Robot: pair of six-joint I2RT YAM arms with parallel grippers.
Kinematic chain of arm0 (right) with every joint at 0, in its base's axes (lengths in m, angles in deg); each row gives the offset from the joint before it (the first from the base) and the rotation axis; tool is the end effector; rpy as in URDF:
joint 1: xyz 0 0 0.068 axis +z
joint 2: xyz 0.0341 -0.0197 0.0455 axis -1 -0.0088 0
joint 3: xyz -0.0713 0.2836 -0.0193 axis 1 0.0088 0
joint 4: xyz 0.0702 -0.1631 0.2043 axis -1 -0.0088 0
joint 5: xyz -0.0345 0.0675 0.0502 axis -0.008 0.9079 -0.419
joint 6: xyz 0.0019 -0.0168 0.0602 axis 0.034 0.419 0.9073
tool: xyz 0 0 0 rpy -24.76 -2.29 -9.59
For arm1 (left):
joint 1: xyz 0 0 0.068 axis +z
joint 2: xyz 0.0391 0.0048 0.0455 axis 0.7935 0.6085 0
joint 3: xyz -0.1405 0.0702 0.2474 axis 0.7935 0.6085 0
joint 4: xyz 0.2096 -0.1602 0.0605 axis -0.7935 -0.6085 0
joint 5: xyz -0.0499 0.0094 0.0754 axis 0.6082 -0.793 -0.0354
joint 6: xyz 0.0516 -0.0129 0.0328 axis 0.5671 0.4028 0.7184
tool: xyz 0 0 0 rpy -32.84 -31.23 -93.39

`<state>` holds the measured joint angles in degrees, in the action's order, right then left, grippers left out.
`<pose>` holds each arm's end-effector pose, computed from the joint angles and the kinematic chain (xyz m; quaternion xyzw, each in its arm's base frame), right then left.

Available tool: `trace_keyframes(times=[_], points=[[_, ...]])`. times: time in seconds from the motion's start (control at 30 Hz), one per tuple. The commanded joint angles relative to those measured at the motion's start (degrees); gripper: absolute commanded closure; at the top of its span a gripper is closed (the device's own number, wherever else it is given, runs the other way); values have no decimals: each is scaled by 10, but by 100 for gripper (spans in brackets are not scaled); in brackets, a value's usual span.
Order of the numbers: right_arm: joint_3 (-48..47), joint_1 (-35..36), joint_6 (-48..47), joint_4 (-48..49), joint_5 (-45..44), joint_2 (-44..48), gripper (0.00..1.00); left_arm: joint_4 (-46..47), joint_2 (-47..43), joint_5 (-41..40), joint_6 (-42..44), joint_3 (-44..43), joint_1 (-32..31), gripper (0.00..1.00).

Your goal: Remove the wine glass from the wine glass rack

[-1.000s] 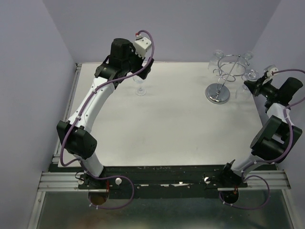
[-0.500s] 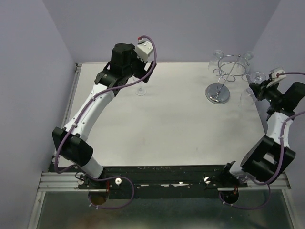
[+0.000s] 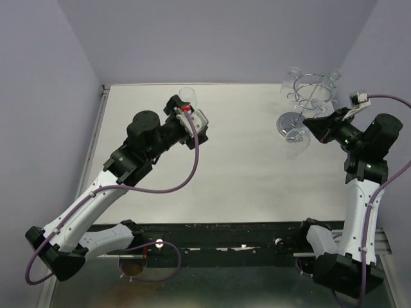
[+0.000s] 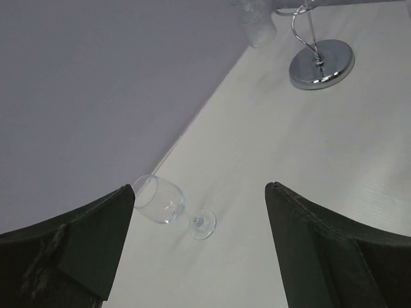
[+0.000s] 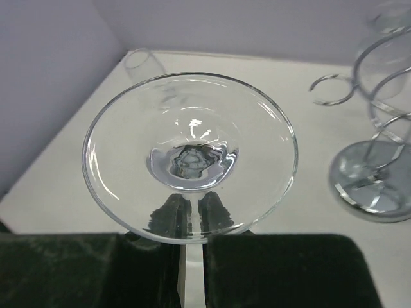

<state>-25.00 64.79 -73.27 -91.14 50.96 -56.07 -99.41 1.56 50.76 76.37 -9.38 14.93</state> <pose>0.1910 -0.0460 0.4158 -0.1027 0.7268 0.2390 0.6356 0.1953 -0.1572 0.4516 0.4137 0.6002 -0.1158 0.6747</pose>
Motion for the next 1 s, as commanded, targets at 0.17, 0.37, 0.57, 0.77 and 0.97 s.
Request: trace_keyframes(times=[0.17,0.37,0.57,0.77,0.97], points=[[-12,48,139,-158,26,-17,99,57,-143,58,192,185,-77,1],[-8,63,222,-160,72,-58,99,78,-148,59,208,209,-138,1],[7,74,307,-156,85,-88,99,137,-114,20,239,220,-207,1],[50,74,415,-135,88,-104,99,265,-82,50,382,281,-246,1],[94,76,496,-158,95,-104,99,343,-24,105,444,305,-247,1]])
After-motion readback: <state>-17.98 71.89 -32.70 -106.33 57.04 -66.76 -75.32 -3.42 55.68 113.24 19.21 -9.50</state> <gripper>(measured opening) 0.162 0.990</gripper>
